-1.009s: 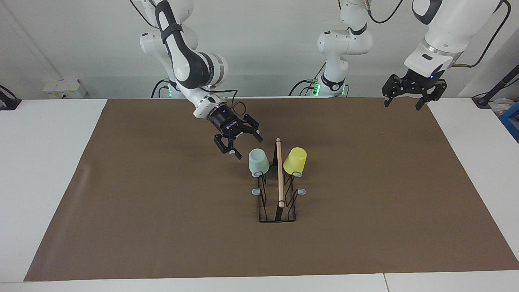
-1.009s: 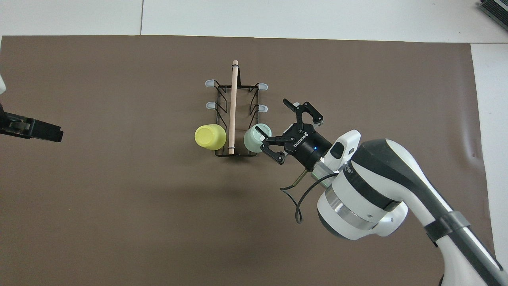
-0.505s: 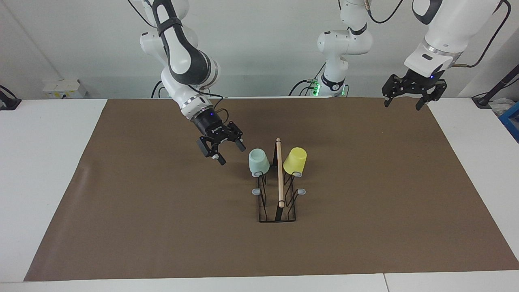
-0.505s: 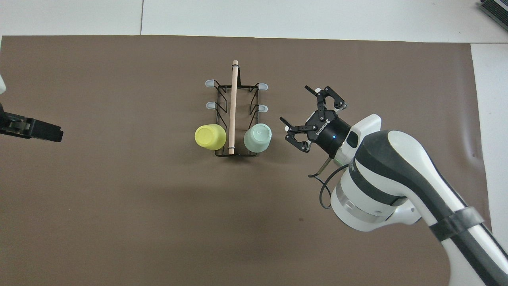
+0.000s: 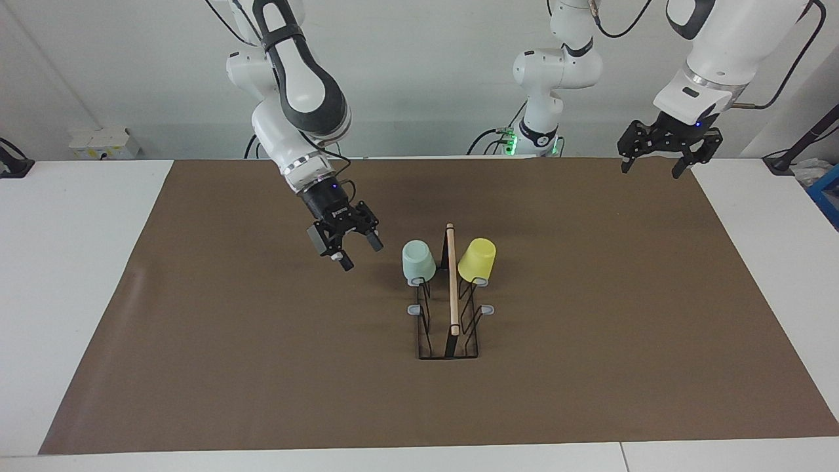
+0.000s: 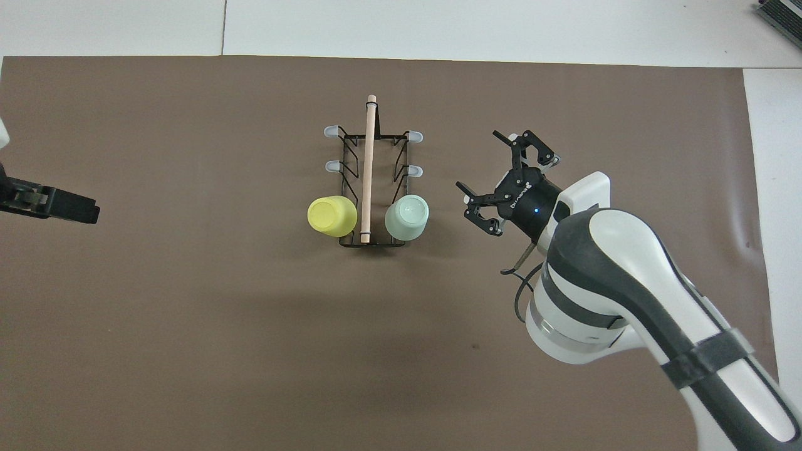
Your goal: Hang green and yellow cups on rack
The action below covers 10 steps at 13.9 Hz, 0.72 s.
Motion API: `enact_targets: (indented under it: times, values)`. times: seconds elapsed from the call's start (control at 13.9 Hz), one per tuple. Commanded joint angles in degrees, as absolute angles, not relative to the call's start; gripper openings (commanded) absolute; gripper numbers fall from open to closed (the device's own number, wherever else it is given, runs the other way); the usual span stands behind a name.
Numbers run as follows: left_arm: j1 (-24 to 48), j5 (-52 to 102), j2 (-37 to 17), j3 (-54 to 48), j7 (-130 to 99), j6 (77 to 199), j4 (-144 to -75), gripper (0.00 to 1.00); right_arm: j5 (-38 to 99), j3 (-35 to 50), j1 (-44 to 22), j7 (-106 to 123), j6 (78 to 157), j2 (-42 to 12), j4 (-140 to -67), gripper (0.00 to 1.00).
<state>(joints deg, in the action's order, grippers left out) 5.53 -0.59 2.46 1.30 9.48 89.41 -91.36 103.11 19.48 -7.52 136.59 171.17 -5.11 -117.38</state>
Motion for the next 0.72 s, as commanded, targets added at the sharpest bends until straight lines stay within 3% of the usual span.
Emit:
enact_targets:
  times: [0.0, 0.29, 0.65]
  values:
    - [4.66, -0.35, 4.04, 0.70, 9.58, 89.38, -92.99, 1.00, 94.26, 19.95, -7.21, 118.82, 169.99, -4.57, -117.25, 1.00]
    - [4.66, -0.35, 4.04, 0.70, 9.58, 89.38, -92.99, 1.00, 78.00, 19.60, -6.42, 94.79, 164.20, -4.57, -117.07, 1.00]
    - [4.66, -0.35, 4.04, 0.70, 9.58, 89.39, -92.99, 1.00, 64.64, 19.34, -0.28, 84.22, 151.12, -2.64, -118.47, 1.00]
